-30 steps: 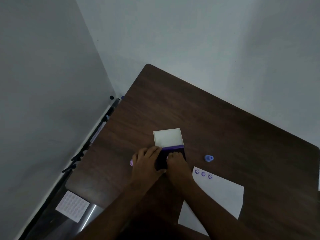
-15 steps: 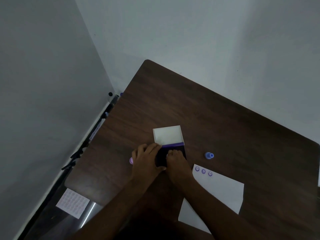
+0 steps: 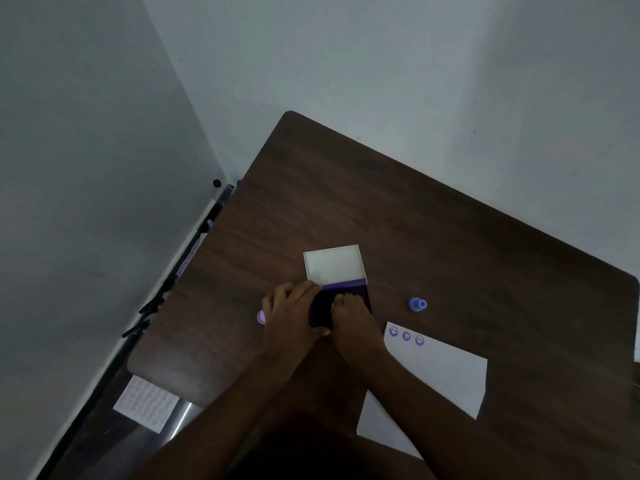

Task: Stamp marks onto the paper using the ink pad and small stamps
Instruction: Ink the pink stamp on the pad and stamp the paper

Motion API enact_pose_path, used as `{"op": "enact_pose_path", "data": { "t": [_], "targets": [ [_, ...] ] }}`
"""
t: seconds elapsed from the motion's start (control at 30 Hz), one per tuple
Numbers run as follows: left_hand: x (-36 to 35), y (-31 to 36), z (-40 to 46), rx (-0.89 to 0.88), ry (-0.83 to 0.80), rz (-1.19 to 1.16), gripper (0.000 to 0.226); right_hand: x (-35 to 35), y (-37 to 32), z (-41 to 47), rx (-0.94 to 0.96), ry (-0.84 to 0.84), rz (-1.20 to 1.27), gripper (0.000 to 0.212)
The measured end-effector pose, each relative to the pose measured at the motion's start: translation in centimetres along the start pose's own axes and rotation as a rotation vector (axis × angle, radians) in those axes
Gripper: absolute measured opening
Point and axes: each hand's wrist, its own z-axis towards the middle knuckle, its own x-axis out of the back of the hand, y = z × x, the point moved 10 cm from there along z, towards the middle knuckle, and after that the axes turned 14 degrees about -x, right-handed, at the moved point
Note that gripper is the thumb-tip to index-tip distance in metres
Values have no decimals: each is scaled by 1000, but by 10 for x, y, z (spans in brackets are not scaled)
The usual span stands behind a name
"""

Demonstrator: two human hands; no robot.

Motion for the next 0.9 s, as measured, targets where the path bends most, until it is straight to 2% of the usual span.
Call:
{"op": "enact_pose_path", "data": {
  "t": [0.3,0.47,0.7,0.77,0.83,0.9],
  "targets": [
    [-1,-1,-1,14,16,-18,80,1,0,2,3,43,-5,44],
    [4,2,-1,-41,67,12,78,-1,1,3,2,38,4,47],
    [-1,4,1,-24,-10,26,73,2,-1,-1,-17,24,6,48],
    [8,11,-1,-55,36,40,67,11,-2,-7,-38,42,24,42],
    [20,18,-6,-101,125,29,66,24,-3,-17,-31,132,109,28],
    [22,21,-8,-115,123,26,69,32,0,-28,-22,186,220,23]
  ]
}}
